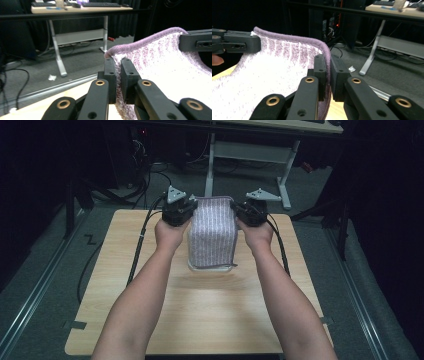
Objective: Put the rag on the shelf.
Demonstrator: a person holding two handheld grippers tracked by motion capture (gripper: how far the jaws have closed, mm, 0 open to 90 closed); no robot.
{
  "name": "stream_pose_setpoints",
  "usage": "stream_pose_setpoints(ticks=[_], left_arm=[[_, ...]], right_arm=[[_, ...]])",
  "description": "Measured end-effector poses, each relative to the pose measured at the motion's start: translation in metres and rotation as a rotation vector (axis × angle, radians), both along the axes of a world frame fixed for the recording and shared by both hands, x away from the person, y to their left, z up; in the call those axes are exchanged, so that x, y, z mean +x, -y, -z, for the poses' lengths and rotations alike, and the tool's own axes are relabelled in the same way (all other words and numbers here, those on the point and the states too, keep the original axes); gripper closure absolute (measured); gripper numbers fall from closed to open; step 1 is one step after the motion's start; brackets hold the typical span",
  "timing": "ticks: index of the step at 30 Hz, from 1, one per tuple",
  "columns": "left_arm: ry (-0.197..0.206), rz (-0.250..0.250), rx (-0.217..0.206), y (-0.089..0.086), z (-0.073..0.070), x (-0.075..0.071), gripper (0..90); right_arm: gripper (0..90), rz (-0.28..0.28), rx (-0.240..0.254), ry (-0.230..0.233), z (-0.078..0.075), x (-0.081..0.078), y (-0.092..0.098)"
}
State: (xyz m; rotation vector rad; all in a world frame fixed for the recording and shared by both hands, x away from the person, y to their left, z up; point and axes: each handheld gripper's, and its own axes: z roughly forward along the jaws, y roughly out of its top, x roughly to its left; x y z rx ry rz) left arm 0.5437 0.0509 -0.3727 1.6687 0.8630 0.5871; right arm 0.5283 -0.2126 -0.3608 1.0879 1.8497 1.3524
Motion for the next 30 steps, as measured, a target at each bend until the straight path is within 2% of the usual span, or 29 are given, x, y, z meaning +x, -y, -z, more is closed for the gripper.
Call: stream_pose_setpoints(ticks=[3,6,9,14,19,26,30], left_arm=[[-0.02,0.009,0.008,0.0,0.005,0.001,83.7],[-0.036,-0.008,0.02,0.0,0.011,0.001,81.7],[-0.052,-0.015,0.007,-0.002,0.012,0.002,76.5],[-0.048,-0.031,-0.006,-0.006,0.01,0.001,65.5],[-0.02,-0.03,-0.003,-0.008,0.005,-0.002,62.7],[-0.007,-0.046,0.013,-0.009,0.004,-0.009,59.4],[-0.002,-0.043,0.02,-0.011,0.003,-0.014,57.4]], right_arm=[[84.5,0.0,-0.011,-0.022,0.005,0.003,0.001],[84.1,0.008,-0.015,-0.041,0.008,0.005,0.0],[82.8,0.016,-0.026,-0.042,0.009,0.006,-0.003],[70.5,0.011,-0.01,-0.063,0.008,0.008,-0.004],[65.8,-0.007,-0.033,-0.056,0.006,0.005,-0.004],[61.5,-0.012,-0.039,-0.057,0.001,-0.001,-0.002],[60.7,-0.001,-0.038,-0.042,-0.001,-0.005,0.002]])
